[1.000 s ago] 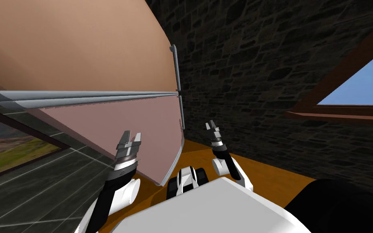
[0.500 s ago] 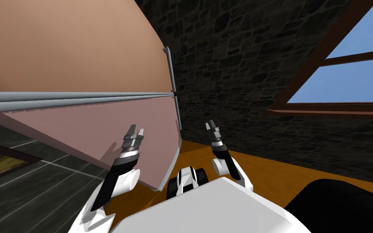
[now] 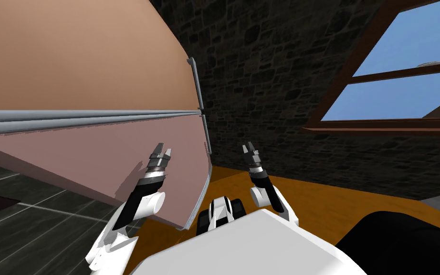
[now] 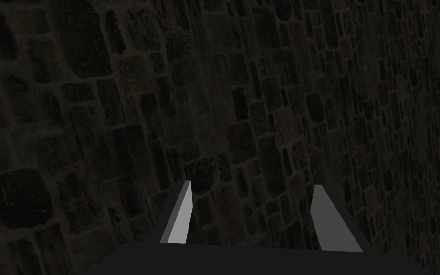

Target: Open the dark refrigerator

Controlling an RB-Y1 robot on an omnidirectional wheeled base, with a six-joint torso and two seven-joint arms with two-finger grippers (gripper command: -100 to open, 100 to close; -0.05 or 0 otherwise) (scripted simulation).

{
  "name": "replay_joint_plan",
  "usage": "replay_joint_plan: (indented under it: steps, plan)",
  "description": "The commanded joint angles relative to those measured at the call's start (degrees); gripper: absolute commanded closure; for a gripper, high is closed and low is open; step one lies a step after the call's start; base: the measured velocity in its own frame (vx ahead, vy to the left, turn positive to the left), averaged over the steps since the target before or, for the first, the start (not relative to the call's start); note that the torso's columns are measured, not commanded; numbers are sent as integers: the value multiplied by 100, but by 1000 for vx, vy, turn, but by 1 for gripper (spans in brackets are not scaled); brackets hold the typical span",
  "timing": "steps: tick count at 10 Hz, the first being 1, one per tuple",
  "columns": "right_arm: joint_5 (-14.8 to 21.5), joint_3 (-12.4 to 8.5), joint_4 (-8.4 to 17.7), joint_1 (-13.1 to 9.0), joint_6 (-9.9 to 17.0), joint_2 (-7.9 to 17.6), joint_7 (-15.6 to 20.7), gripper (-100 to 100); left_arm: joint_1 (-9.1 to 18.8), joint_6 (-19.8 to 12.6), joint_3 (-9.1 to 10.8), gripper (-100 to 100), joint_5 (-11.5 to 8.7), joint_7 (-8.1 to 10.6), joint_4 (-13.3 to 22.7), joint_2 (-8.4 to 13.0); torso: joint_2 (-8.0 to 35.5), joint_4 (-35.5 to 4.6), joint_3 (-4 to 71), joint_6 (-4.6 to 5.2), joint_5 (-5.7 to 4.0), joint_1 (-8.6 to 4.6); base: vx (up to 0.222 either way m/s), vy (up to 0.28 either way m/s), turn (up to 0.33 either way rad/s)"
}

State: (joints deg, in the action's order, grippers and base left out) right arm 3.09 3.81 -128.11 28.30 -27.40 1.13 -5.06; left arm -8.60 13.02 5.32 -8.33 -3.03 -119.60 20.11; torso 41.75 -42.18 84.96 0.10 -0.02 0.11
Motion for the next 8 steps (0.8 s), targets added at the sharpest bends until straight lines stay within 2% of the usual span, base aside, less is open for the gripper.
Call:
replay_joint_plan:
  steps: [1, 2, 3, 4, 5, 6, 7, 8]
  plan:
    - [0, 0, 0, -1, 0, 0, 0, 0, 352, -282, 47, -100, -124, -31, 144, 174, -9, 1, 7, 8, -1, 2, -6, 1, -102]
    - [0, 0, 0, 0, 0, 0, 0, 0, 560, -502, 73, -100, -232, -53, 285, 325, -2, 1, 1, -1, 1, 2, -6, -5, -171]
    - [0, 0, 0, -1, 0, 0, 0, 0, 625, -505, 73, -100, -232, -53, 285, 325, -5, -1, 4, 5, 0, 4, 1, 5, -104]
    - [0, 0, 0, 0, 0, 0, 0, 0, 842, -733, 97, -100, -342, -72, 433, 475, -3, 0, 2, -1, 2, 7, -2, 1, -158]
    - [0, 0, 0, 0, 0, 0, 0, 0, 899, -733, 97, -100, -342, -72, 433, 475, -4, 0, 4, 2, 2, 7, 3, 2, -111]
    - [0, 0, 0, 0, 0, 0, 0, 0, 1136, -963, 118, -100, -451, -88, 591, 624, 2, 0, -1, -4, 3, 6, 9, 2, -214]
    - [0, 0, 0, 0, 0, 0, 0, 0, 1173, -963, 118, -100, -451, -88, 591, 624, 12, -1, -10, -3, 3, 2, 14, 3, -106]
    - [0, 0, 0, 1, 0, 0, 0, 0, 1408, -1194, 136, -100, -559, -99, 758, 774, 26, -5, -19, -10, 3, 0, 5, -7, -131]
